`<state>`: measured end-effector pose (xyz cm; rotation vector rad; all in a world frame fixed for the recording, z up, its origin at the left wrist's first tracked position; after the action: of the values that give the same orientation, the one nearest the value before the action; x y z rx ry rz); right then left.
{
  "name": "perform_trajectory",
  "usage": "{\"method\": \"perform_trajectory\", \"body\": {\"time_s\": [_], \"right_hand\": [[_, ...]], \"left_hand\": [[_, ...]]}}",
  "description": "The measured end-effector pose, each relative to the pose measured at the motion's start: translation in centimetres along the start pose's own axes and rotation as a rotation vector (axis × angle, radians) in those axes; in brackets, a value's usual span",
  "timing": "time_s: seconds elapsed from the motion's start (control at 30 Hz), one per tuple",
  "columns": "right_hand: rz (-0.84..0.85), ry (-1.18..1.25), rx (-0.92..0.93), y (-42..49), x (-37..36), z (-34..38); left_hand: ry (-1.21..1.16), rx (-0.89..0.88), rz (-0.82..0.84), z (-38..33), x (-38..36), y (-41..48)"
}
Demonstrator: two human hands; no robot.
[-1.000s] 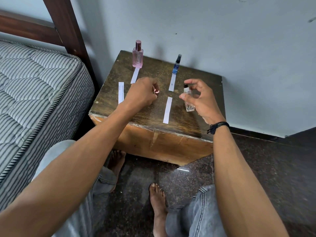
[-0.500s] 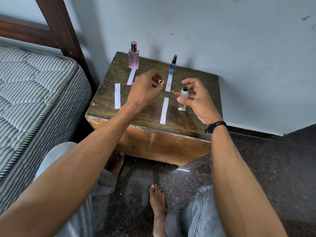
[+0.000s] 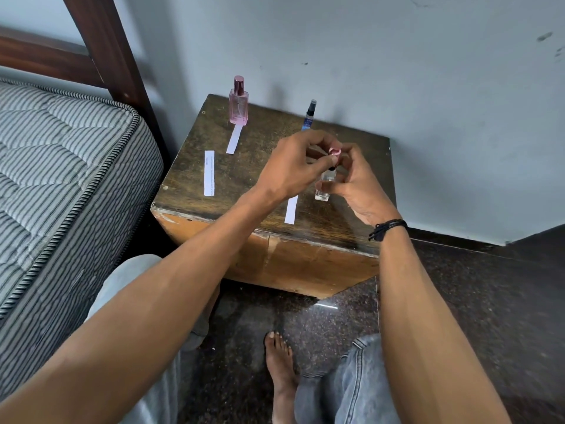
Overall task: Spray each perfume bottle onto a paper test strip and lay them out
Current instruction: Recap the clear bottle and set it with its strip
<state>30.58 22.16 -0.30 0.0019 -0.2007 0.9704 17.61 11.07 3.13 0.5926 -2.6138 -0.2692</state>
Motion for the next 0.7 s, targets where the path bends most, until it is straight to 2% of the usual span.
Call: {"method": "perform_trajectory", "body": {"time_s": [0.23, 0.7], "right_hand": [[-0.009, -0.023, -0.007, 0.1, 0.1, 0.1], [-0.01, -0.237, -0.037, 0.1, 0.4, 0.6]], "left_hand": [[0.11, -0.001, 0.057, 0.5, -0.4, 0.0], [0.138, 0.006, 0.091, 1.1, -0.2, 0.2]]}}
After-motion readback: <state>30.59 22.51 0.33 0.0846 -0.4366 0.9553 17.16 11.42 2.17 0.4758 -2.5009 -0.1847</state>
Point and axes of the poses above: each hand's wrist, its own y-axis towards the middle knuckle, its own x-axis out of the back of the hand, z = x × y, the point moved 1 cm from there along y, towards the middle knuckle, and after that the axes turned 5 degrees about z, right-handed, at the moved point
